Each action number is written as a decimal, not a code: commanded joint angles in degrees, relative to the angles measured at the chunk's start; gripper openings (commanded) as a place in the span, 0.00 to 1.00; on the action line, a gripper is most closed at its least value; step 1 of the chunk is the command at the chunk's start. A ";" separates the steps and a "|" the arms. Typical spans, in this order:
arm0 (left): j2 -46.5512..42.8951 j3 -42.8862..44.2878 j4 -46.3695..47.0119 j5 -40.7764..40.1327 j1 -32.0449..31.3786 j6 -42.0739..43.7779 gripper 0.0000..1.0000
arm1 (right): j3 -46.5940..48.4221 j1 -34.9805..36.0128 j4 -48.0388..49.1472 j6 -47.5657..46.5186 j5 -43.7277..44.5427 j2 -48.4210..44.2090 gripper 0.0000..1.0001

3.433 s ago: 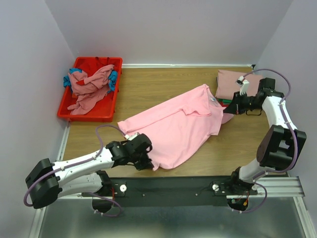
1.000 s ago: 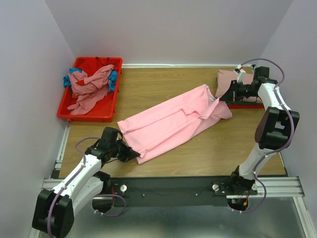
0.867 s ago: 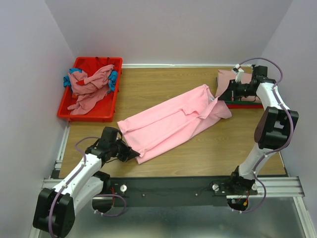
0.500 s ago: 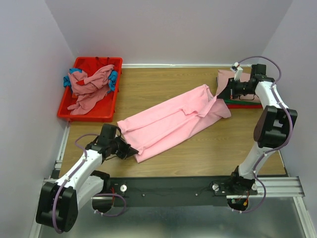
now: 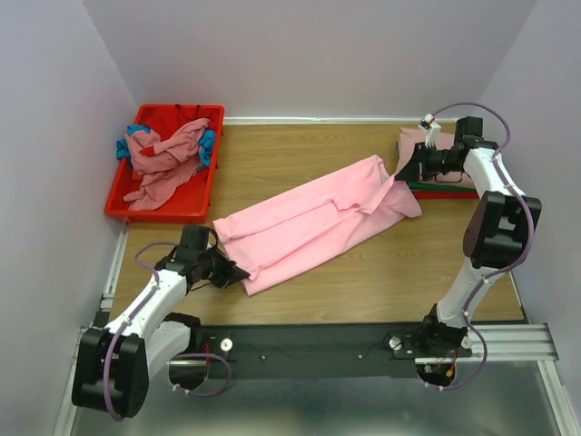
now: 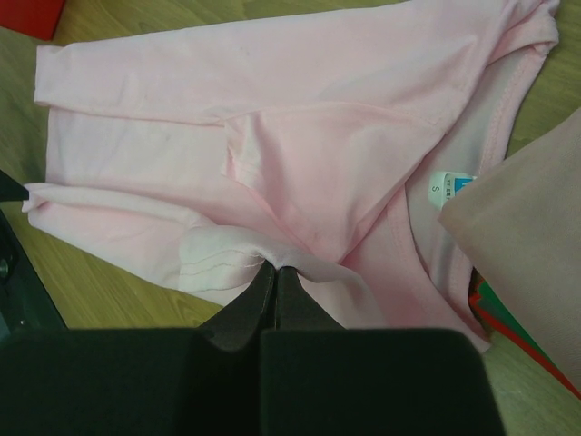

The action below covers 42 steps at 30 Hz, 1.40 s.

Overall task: Fold and stack the t-shirts
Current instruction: Fold the tshirt

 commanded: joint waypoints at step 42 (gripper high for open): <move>6.52 5.66 0.42 -1.47 7.07 11.18 0.00 | 2.32 2.99 4.31 2.60 5.02 2.74 0.01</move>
